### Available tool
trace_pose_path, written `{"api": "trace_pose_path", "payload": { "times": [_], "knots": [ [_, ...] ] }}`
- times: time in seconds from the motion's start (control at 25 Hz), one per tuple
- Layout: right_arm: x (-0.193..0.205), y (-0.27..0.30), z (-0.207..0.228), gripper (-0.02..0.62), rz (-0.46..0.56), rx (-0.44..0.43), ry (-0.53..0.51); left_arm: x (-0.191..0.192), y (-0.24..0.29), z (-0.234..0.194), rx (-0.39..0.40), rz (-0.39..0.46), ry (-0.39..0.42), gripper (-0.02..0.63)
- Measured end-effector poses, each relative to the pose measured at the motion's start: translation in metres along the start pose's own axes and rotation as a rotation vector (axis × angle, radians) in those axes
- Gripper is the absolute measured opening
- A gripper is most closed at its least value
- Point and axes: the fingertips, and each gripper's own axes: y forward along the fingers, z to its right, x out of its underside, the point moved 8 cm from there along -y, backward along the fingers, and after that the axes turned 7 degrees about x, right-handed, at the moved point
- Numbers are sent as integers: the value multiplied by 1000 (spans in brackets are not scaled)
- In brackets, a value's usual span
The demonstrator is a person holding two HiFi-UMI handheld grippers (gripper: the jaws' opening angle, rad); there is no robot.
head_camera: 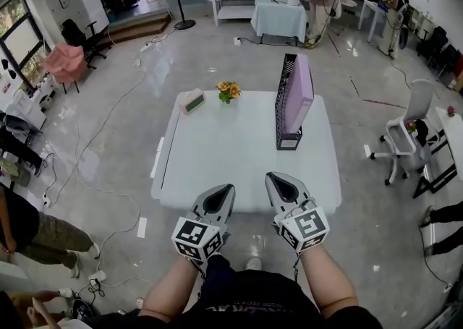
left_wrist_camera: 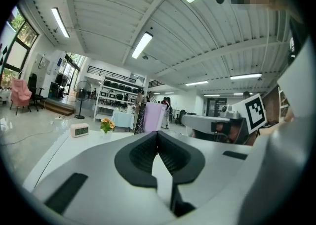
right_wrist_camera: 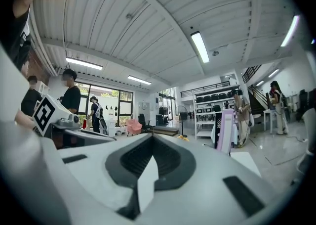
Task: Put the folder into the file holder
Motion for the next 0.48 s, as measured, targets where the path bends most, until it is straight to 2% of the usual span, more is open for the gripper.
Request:
{"api": "trace_pose_path", "payload": {
  "times": [0.48],
  "knots": [
    [2, -2, 1, 0, -2, -2, 7, -1, 2, 3, 2, 1, 8, 3]
  ]
}}
